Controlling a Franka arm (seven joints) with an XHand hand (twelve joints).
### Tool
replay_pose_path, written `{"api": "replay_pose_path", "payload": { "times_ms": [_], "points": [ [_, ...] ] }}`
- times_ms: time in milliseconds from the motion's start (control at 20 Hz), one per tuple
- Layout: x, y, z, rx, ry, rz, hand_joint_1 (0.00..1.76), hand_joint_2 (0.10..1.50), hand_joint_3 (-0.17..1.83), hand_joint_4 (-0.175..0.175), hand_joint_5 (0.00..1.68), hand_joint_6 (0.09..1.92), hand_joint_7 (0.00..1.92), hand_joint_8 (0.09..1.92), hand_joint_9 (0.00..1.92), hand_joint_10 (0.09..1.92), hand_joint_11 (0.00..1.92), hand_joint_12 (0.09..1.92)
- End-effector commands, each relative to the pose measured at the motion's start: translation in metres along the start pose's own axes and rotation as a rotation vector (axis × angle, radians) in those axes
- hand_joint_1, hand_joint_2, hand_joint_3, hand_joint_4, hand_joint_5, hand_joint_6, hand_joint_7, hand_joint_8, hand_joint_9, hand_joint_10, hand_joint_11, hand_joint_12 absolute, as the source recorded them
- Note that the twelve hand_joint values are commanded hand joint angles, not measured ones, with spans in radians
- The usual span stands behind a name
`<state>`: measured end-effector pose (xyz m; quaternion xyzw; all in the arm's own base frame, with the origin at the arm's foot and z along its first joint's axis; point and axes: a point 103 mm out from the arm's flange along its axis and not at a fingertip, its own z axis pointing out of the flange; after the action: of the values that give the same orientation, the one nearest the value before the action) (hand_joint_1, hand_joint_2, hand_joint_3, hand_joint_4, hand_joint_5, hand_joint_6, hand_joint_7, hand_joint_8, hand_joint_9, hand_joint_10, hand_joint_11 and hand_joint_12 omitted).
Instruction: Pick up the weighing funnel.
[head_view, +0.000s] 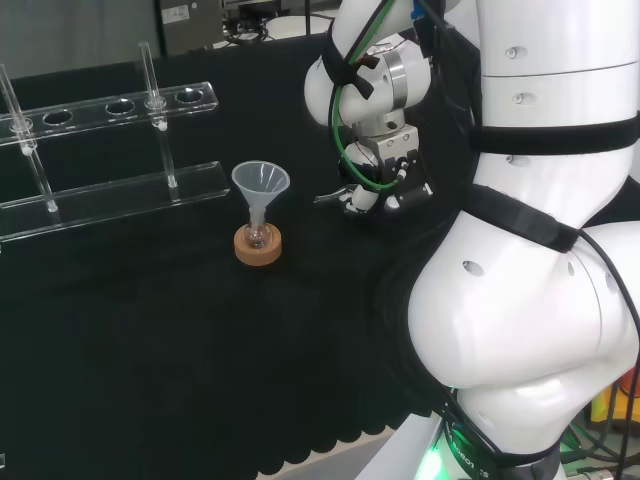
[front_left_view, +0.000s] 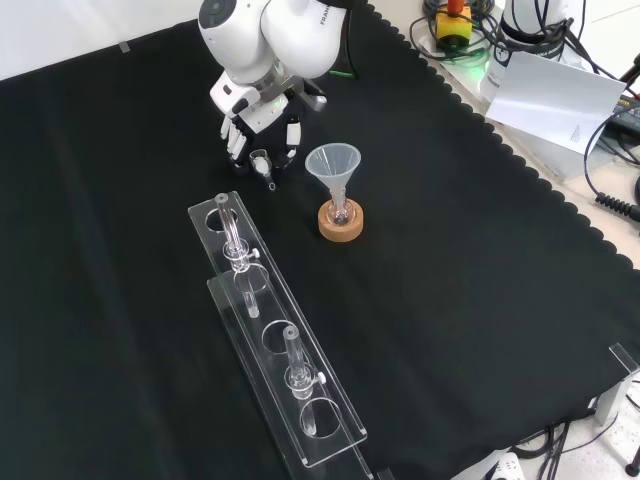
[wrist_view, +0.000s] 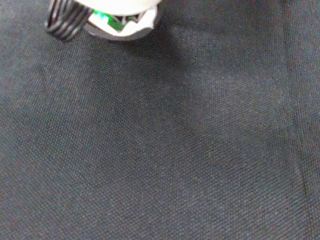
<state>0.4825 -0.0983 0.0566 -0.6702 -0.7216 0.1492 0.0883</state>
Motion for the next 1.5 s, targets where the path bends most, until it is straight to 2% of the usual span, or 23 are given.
{"api": "replay_pose_path", "payload": {
  "times_ms": [50,200,300,350,400,450,500,650,750,1050,1500],
  "points": [
    [0.0,0.0,0.001,0.001,0.003,-0.001,0.95,0.64,0.58,-0.048,0.6,0.72,0.68,0.73,0.94,0.41,0.72,1.12],
    [-0.001,0.0,-0.001,-0.003,-0.003,0.005,0.96,0.64,0.59,-0.044,0.63,0.73,0.69,0.74,0.95,0.42,0.73,1.12],
    [-0.001,0.0,-0.002,-0.005,-0.021,0.013,0.98,0.66,0.59,-0.024,0.76,0.72,0.75,0.72,1.01,0.41,0.77,1.09],
    [-0.001,0.001,-0.003,-0.003,-0.029,0.018,1.01,0.76,0.48,0.048,0.88,0.78,0.81,0.71,1.07,0.4,0.82,1.07],
    [-0.001,0.001,-0.003,-0.002,-0.041,0.027,1.03,0.85,0.35,0.106,0.98,0.8,0.89,0.69,1.13,0.37,0.87,1.04],
    [-0.001,0.001,-0.003,0.001,-0.052,0.034,1.05,0.91,0.25,0.134,1.05,0.8,0.97,0.66,1.2,0.34,0.92,1.0],
    [-0.001,0.001,-0.004,0.005,-0.064,0.042,1.07,0.95,0.19,0.139,1.09,0.78,1.04,0.63,1.25,0.3,0.98,0.97],
    [-0.001,0.001,-0.005,0.008,-0.086,0.055,1.11,0.95,0.16,0.097,1.17,0.72,1.19,0.52,1.38,0.18,1.14,0.84],
    [-0.003,0.0,-0.008,0.005,-0.086,0.049,1.11,0.94,0.17,0.083,1.18,0.71,1.23,0.49,1.41,0.14,1.18,0.81],
    [-0.011,-0.008,-0.027,-0.008,-0.081,0.028,1.12,0.91,0.23,0.081,1.19,0.7,1.26,0.45,1.45,0.1,1.22,0.77],
    [-0.022,-0.036,-0.07,-0.022,-0.109,0.032,1.12,0.87,0.32,0.08,1.19,0.72,1.26,0.43,1.46,0.09,1.23,0.76]
  ]
}}
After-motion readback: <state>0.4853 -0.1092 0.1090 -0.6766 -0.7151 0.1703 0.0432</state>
